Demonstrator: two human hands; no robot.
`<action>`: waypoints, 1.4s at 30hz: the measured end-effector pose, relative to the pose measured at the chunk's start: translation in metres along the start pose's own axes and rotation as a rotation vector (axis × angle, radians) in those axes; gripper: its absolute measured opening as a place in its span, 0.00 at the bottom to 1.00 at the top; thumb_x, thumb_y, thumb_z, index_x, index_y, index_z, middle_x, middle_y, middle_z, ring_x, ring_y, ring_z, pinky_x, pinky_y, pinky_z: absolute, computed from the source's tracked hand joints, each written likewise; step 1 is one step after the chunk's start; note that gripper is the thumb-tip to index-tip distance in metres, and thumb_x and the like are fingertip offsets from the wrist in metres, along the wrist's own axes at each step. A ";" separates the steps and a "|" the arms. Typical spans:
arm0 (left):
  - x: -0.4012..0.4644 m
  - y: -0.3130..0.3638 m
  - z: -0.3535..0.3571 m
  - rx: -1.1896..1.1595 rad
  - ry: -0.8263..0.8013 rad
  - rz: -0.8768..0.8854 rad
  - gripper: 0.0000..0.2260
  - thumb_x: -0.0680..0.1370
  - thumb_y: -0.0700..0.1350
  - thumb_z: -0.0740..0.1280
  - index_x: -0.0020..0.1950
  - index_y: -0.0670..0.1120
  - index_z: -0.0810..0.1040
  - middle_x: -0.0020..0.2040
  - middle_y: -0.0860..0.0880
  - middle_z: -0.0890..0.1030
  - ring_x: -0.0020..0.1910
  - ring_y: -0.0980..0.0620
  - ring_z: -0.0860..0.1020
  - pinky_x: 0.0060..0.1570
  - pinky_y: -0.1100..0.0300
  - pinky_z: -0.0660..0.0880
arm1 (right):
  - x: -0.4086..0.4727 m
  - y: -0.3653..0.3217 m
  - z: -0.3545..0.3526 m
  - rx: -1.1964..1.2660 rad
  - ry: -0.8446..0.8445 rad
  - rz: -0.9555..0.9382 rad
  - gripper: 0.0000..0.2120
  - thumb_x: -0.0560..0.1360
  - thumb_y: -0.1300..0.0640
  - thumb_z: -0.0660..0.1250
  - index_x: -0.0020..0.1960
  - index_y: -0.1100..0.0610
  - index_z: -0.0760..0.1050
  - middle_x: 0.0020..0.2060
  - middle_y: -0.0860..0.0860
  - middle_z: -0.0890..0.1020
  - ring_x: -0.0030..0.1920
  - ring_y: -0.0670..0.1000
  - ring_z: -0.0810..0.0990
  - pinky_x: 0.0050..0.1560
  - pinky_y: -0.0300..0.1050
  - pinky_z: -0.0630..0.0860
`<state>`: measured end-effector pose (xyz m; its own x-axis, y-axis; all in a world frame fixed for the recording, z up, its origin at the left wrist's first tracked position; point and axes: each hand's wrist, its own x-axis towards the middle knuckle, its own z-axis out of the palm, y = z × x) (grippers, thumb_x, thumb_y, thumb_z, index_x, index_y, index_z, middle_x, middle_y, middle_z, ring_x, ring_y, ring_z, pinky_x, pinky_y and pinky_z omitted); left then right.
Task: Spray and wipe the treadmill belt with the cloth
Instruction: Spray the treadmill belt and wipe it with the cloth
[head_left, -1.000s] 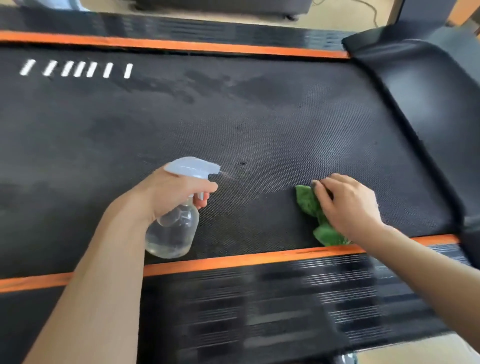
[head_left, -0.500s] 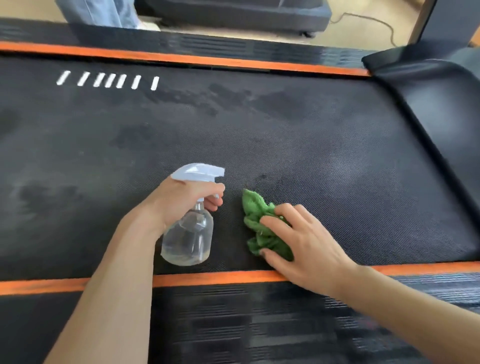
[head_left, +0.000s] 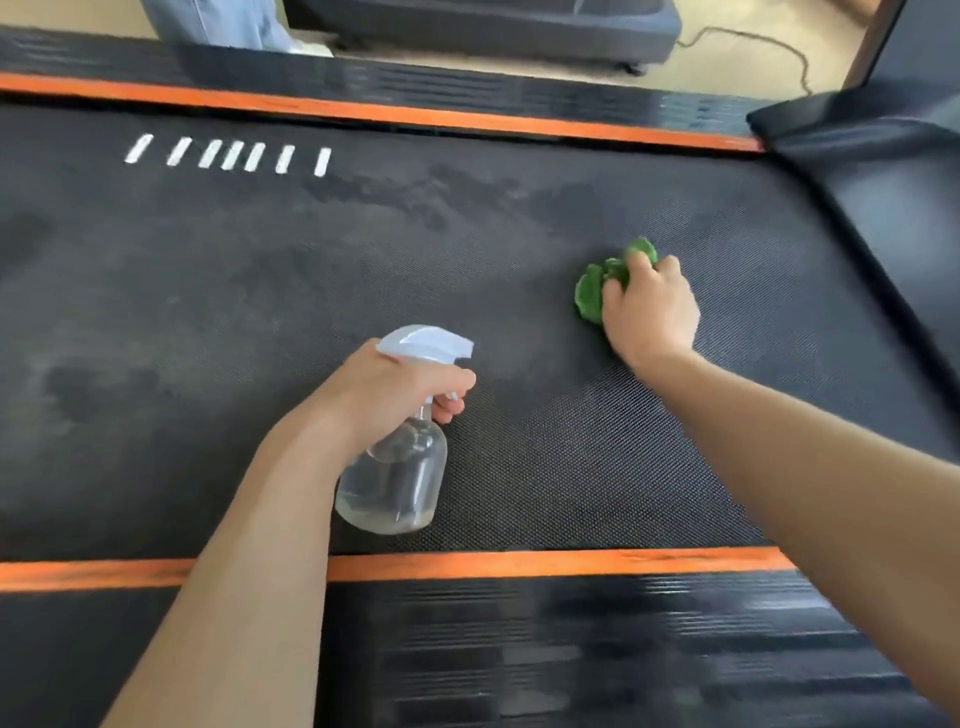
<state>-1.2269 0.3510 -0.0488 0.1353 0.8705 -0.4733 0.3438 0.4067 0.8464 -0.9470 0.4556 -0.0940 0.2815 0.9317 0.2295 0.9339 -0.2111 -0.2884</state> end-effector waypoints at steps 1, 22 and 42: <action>0.002 0.002 0.001 -0.010 0.000 0.002 0.10 0.75 0.48 0.76 0.44 0.41 0.87 0.45 0.45 0.90 0.44 0.52 0.88 0.56 0.53 0.82 | -0.015 -0.013 0.001 0.016 -0.027 -0.075 0.16 0.80 0.49 0.60 0.60 0.58 0.74 0.55 0.60 0.76 0.53 0.64 0.76 0.48 0.51 0.70; 0.021 -0.039 -0.014 -0.063 -0.104 -0.079 0.10 0.79 0.49 0.73 0.45 0.43 0.83 0.54 0.41 0.90 0.33 0.56 0.87 0.41 0.58 0.83 | -0.134 -0.033 -0.030 0.131 -0.249 -0.607 0.13 0.76 0.45 0.61 0.51 0.53 0.77 0.43 0.49 0.76 0.43 0.56 0.78 0.38 0.49 0.75; 0.007 -0.038 -0.020 -0.166 -0.119 -0.055 0.14 0.66 0.57 0.77 0.32 0.47 0.82 0.35 0.47 0.85 0.34 0.52 0.83 0.51 0.51 0.80 | -0.175 -0.007 -0.057 0.170 -0.294 -0.614 0.11 0.74 0.44 0.63 0.50 0.49 0.76 0.42 0.44 0.74 0.38 0.51 0.77 0.32 0.47 0.76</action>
<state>-1.2577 0.3475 -0.0792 0.2325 0.8108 -0.5372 0.1968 0.5017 0.8424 -0.9900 0.2772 -0.0790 -0.3795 0.9140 0.1435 0.8507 0.4057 -0.3344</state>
